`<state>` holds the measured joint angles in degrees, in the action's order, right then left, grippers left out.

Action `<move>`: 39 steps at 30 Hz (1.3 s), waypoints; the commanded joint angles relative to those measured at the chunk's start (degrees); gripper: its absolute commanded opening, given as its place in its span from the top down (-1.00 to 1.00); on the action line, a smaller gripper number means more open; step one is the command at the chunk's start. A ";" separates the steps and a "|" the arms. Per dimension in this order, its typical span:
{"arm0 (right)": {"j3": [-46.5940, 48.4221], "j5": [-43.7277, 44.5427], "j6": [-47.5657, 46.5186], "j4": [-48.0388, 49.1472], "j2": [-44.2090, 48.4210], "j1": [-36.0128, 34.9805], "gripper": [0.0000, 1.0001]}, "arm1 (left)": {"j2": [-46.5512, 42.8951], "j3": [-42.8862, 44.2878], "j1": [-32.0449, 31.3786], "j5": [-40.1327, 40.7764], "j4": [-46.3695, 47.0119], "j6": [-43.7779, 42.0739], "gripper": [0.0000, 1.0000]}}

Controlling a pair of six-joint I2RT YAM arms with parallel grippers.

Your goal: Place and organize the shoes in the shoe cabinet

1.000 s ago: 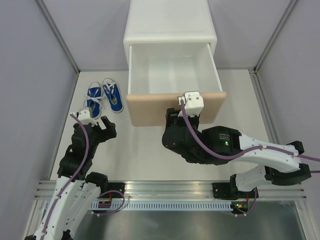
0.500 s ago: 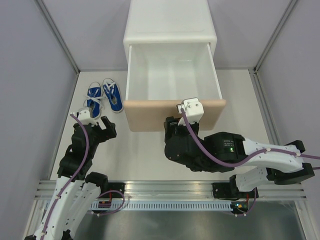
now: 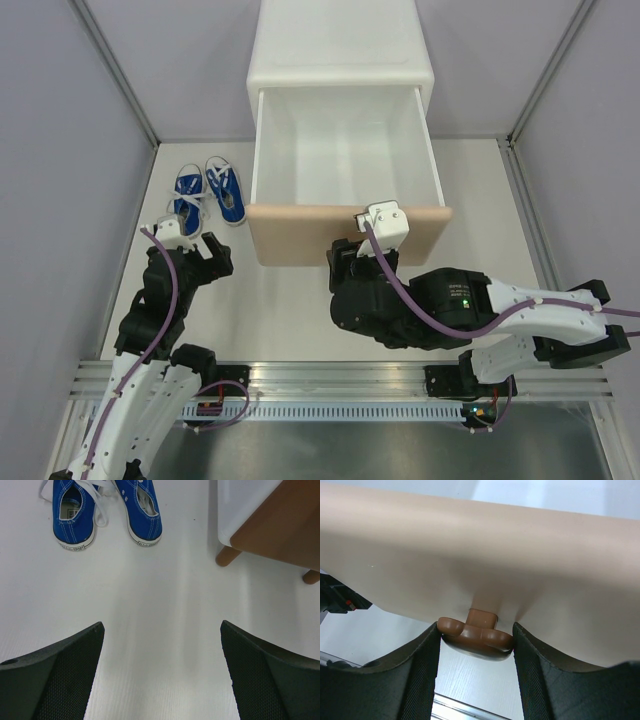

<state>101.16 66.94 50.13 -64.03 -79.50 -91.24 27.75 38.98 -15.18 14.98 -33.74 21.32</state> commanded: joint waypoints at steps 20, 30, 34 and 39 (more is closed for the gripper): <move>-1.67 -2.95 3.31 -1.19 4.62 -4.56 0.70 | 0.29 -0.13 0.33 1.01 2.18 -1.90 -1.00; -1.94 -4.36 1.47 1.01 6.55 -5.18 -0.59 | 0.29 -0.14 0.33 1.10 2.18 -1.99 -1.00; -2.20 -6.55 -0.90 3.64 8.40 -5.44 -0.78 | 0.20 -0.22 0.33 1.01 2.18 -1.99 -0.99; -0.45 -7.44 -5.29 5.93 10.16 -5.35 -0.81 | 0.38 -0.13 0.33 0.93 2.10 -1.99 -1.00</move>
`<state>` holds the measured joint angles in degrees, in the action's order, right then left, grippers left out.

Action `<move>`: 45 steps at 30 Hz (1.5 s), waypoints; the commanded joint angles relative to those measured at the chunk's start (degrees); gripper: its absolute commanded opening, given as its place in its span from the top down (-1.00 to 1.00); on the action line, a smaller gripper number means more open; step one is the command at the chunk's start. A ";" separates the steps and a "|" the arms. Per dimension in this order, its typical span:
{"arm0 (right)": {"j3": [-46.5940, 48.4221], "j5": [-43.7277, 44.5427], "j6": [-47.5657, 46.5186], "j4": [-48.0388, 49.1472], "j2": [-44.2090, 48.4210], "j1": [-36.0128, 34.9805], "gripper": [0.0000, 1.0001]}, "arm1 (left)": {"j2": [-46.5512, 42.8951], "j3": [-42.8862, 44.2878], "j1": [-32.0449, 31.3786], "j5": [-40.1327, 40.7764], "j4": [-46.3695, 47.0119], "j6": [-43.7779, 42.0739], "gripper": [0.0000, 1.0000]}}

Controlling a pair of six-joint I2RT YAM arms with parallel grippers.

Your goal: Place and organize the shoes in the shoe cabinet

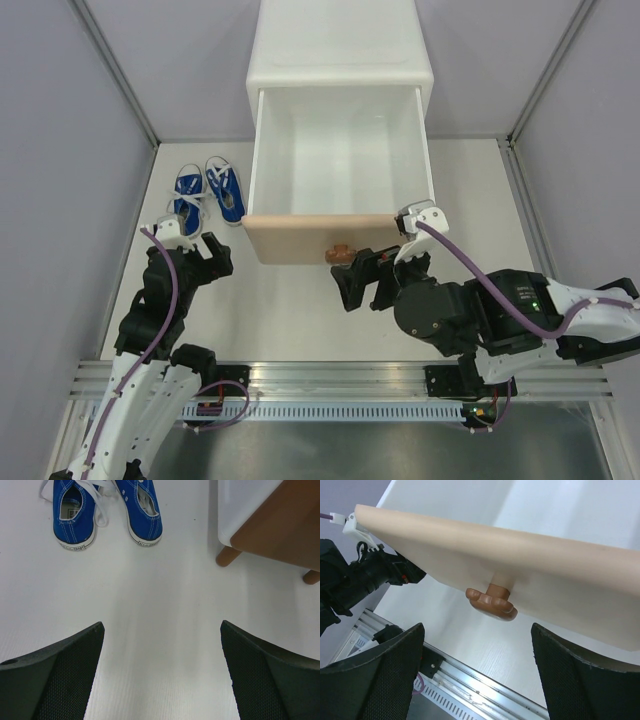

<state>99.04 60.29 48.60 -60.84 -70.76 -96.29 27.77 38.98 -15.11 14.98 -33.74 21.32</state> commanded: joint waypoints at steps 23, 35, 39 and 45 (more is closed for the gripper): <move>39.47 -27.58 -30.49 13.20 -21.78 36.85 -0.89 | 0.80 -0.22 0.35 0.66 2.18 -1.99 -1.00; 24.81 -32.86 -34.80 18.03 -11.18 68.41 -0.92 | 0.88 -0.22 0.35 0.31 2.18 -2.16 -1.00; 18.57 -34.54 -35.59 16.98 -7.20 77.29 -0.93 | 1.23 -0.13 0.35 0.31 2.10 -2.16 -1.00; 3.10 -37.97 -32.79 18.47 0.61 89.60 -0.96 | 1.67 -0.22 0.44 0.13 2.18 -2.07 -1.00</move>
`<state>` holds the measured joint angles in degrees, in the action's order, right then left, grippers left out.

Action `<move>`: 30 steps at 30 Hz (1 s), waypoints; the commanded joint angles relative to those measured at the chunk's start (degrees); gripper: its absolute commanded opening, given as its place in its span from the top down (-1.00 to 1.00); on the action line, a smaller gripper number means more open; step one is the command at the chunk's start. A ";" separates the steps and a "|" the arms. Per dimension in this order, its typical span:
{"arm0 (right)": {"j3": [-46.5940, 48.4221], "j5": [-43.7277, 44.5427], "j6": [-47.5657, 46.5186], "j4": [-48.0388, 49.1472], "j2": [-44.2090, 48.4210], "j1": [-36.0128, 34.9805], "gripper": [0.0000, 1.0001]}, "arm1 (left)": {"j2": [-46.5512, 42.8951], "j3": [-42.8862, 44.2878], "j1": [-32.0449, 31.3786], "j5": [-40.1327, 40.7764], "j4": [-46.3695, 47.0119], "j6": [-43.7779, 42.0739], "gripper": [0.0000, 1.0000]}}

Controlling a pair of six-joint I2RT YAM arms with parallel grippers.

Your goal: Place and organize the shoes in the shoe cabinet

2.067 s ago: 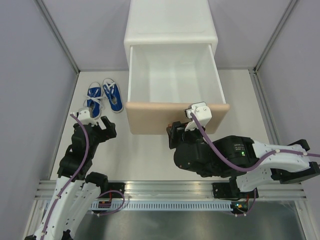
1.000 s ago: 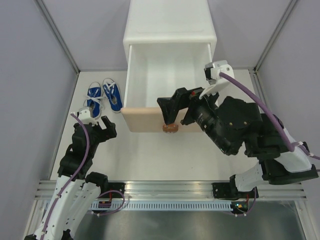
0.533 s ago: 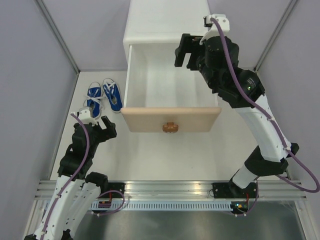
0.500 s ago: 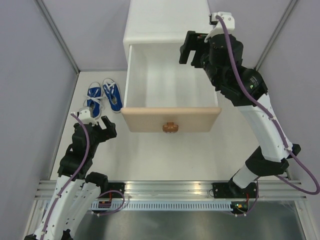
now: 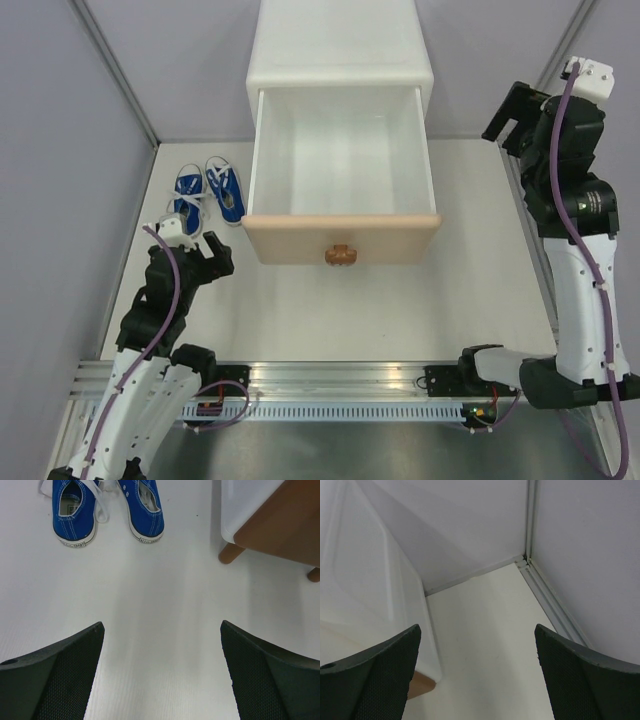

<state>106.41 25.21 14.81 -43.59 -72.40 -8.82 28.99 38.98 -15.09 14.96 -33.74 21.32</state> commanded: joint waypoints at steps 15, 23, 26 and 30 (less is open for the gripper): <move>-39.06 -10.35 6.81 3.42 23.79 7.41 -0.96 | 8.60 1.36 0.41 -0.37 2.10 0.91 -1.00; -45.41 -15.28 6.29 7.11 26.96 7.50 -0.96 | 24.25 9.87 1.82 1.74 2.88 3.37 -0.89; -48.13 -15.98 6.64 9.31 28.80 7.41 -0.96 | 32.07 14.44 3.57 1.65 4.29 4.08 -0.82; -50.33 -16.77 6.29 10.37 29.86 7.41 -0.96 | 42.62 21.82 9.36 -2.47 6.04 6.45 -0.73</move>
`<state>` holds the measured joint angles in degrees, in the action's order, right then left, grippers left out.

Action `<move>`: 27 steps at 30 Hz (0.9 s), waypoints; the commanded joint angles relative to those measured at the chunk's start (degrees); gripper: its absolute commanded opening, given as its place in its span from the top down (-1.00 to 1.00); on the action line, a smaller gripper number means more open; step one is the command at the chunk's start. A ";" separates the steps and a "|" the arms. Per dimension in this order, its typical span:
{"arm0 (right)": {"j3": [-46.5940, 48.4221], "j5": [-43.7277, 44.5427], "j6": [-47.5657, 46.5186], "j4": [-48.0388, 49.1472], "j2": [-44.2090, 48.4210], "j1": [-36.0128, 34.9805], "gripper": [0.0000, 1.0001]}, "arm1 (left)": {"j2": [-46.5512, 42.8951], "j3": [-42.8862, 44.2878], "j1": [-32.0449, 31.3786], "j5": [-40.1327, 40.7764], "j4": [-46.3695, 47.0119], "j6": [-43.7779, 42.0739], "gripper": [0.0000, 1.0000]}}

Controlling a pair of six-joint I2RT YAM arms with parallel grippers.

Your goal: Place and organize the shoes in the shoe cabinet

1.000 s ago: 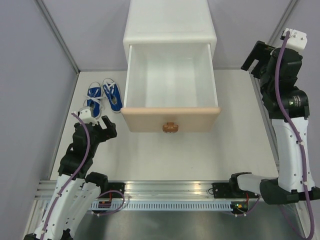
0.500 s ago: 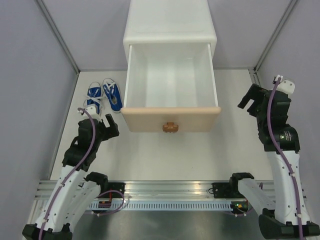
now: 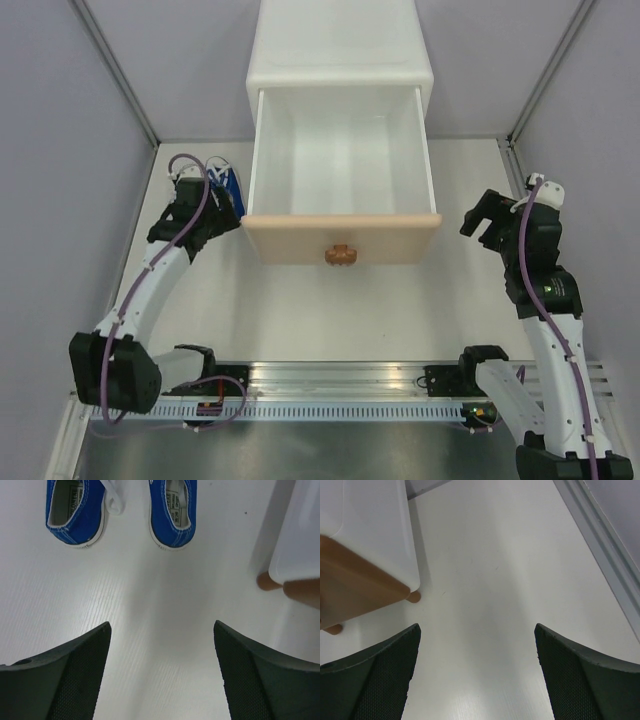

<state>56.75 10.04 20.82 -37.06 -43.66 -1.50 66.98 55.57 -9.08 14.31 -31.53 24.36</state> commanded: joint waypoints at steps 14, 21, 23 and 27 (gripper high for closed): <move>-2.26 5.25 -2.27 3.31 3.23 -6.23 -0.96 | 36.27 25.97 8.90 -1.73 8.77 3.41 -0.36; -2.70 8.23 -2.80 3.92 3.32 -8.08 -0.96 | 46.12 31.44 8.91 -0.77 8.76 2.45 -0.05; -2.87 8.85 -2.89 4.10 3.14 -8.43 -0.96 | 47.88 32.32 8.91 -0.86 8.68 2.45 0.07; -3.14 10.08 -3.15 4.36 2.97 -9.22 -0.95 | 51.23 33.55 11.01 -0.68 8.68 2.36 0.21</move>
<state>53.91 17.61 18.59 -34.81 -40.73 -10.07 116.46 86.19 0.47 12.95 -23.86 26.55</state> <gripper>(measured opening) 0.978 0.412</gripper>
